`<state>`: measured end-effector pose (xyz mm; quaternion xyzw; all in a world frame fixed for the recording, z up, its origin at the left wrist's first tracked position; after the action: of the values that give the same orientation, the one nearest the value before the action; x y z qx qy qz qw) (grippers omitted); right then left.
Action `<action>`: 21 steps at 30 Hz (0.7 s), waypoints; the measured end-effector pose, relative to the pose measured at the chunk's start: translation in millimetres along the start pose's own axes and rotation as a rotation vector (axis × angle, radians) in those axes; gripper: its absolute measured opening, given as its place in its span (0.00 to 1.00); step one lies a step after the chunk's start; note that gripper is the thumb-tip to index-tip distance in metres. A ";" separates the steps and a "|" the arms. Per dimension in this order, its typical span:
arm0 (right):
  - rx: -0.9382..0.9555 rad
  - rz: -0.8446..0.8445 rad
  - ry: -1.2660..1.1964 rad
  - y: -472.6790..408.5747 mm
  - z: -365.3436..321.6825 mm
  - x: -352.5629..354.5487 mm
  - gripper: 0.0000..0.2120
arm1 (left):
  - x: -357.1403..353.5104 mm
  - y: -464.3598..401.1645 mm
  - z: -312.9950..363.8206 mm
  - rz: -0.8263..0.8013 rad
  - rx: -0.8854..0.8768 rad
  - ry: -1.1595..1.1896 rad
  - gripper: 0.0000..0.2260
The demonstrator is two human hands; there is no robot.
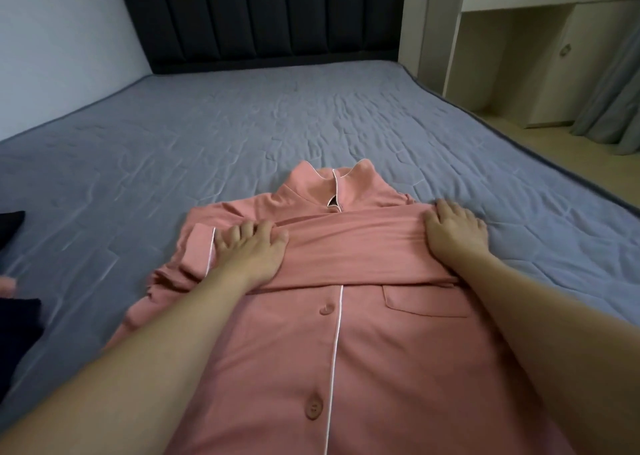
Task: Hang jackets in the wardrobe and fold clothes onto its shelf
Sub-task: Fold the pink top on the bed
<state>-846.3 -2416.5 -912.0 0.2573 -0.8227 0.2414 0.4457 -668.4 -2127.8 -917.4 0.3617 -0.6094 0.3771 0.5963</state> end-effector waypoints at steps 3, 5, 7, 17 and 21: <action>0.077 0.217 -0.043 3.7 -0.6 2.4 0.15 | 22.7 -16.8 4.9 0.146 -0.116 -0.099 0.17; 0.123 0.268 0.001 5.9 -4.1 1.3 0.14 | 28.8 -21.9 1.6 0.121 -0.170 -0.012 0.12; 0.211 0.295 0.024 10.7 -10.0 4.2 0.17 | 30.6 -24.5 -9.0 0.051 -0.172 0.075 0.11; 0.604 -0.117 0.213 17.1 -43.2 -16.1 0.23 | 51.7 -22.1 -43.5 0.270 0.011 -0.354 0.13; 0.419 -0.316 0.320 3.8 -37.7 -30.1 0.30 | 35.3 -16.7 -31.0 0.326 -0.054 -0.517 0.12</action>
<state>-811.7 -2383.8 -920.2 0.4271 -0.6242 0.3710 0.5388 -640.4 -2107.5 -881.5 0.3271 -0.8006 0.3472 0.3626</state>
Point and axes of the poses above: each hand's wrist, its own y-axis away from the middle knuckle, its own x-axis out of the back of the hand, z = x × y, the point moved 4 cm from there along -y, towards the middle knuckle, and after that the axes turned 6 degrees about -y, right-handed, at the moved point
